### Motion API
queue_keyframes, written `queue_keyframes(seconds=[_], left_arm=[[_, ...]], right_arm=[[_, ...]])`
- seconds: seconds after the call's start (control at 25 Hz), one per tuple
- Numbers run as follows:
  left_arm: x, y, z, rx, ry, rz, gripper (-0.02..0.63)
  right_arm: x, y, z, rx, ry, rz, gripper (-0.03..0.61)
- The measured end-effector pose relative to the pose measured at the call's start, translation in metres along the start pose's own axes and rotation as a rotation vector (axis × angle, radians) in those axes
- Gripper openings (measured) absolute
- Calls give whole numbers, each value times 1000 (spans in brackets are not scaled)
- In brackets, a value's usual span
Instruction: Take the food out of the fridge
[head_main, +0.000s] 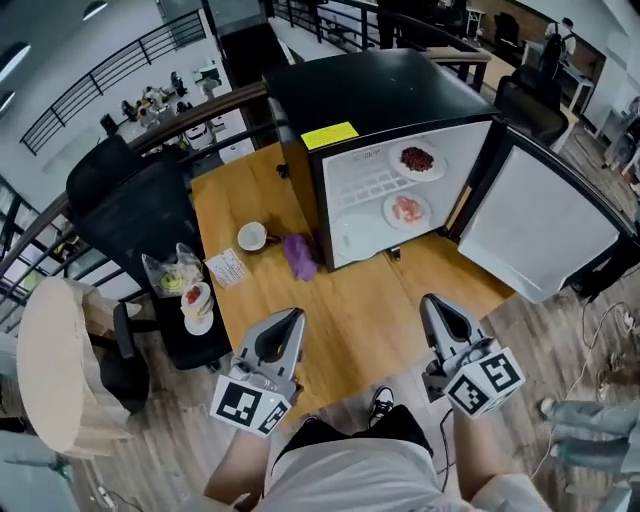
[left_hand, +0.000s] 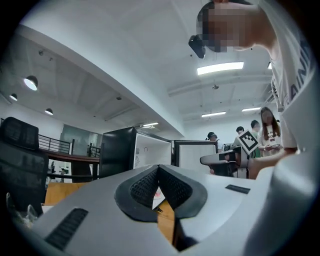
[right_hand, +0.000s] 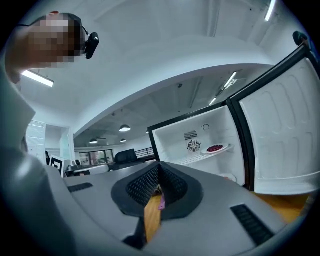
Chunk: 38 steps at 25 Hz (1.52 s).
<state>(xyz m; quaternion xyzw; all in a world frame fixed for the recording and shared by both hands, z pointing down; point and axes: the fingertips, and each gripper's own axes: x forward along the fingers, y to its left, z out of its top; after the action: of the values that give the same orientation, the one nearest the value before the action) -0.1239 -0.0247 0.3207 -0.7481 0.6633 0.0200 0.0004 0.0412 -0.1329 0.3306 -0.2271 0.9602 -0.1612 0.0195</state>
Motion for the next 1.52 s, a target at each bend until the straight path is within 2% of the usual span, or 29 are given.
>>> queue_keyframes(seconds=[0.16,0.32,0.48,0.76,0.8,0.88,1.2,1.52], left_arm=[[20,-8,-2,10,19,75,8],[28,-13,-9,4,40,115,8],[30,-6,-15,0,50,132,8],[25,10,-28,-12,68,143,8],[24,13,-30,-15,72,146,8],[22,20,-36,-22,81,154,8],[25,40,-57,-47,120,172,8],[37,48,-80,-53,160,178,8]], right_arm=[[10,-37,6,34,21,48,20],[19,-55,-1,80,45,80,20],[36,-66,-16,187,70,79,20],[76,-92,-54,427,121,17,23],[84,-95,-62,452,130,11,26],[100,-101,-79,504,162,4,74],[158,-142,-153,766,266,-113,81],[195,-176,-215,915,336,-187,87]])
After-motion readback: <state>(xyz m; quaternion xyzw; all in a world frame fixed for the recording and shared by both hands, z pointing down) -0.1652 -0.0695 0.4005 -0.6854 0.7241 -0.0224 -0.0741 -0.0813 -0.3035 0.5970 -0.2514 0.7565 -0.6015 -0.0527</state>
